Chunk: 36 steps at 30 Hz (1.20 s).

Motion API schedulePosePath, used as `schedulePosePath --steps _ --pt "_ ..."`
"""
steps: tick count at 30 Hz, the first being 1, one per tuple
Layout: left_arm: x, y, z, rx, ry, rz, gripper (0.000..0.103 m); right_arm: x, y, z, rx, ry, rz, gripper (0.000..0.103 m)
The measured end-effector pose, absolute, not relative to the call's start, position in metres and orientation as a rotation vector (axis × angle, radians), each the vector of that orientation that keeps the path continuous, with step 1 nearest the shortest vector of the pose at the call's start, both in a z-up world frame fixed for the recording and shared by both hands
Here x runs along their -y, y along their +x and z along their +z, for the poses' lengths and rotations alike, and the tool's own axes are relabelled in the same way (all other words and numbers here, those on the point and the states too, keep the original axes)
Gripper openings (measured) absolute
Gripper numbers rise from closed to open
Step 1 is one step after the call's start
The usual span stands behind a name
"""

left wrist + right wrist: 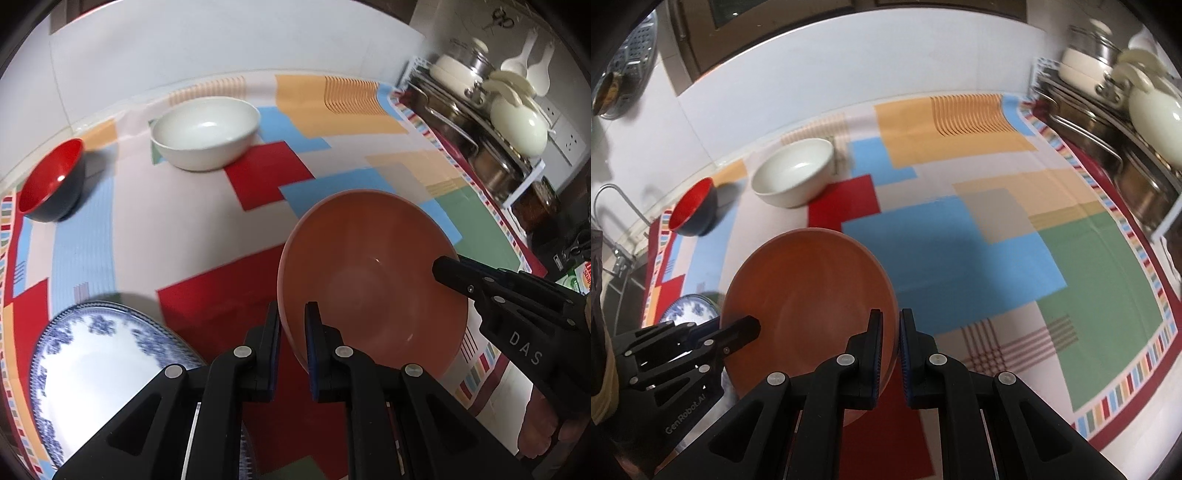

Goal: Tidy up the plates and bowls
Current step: 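Carry the pink bowl onto the plate stack and open both tools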

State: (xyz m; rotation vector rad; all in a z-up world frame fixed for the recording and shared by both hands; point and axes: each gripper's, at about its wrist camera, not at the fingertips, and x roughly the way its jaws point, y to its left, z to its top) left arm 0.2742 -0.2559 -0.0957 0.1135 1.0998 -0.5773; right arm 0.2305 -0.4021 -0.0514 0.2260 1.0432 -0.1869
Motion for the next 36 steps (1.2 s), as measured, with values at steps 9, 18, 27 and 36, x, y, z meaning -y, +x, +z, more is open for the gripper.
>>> schedulePosePath --steps 9,18,27,36 --pt "0.276 0.266 -0.111 -1.146 0.136 -0.578 0.014 0.426 0.219 -0.066 -1.08 0.244 -0.213 0.01" --pt "0.281 0.266 -0.114 -1.153 0.137 -0.563 0.014 0.435 0.217 -0.077 -1.102 0.26 -0.208 0.01" --pt "0.283 0.27 -0.114 -1.165 0.123 -0.566 0.017 0.436 0.218 -0.079 -1.103 0.267 -0.199 0.01" --pt "0.275 0.275 -0.097 -1.113 0.121 -0.554 0.037 0.439 0.217 -0.073 -1.072 0.295 -0.208 0.031"
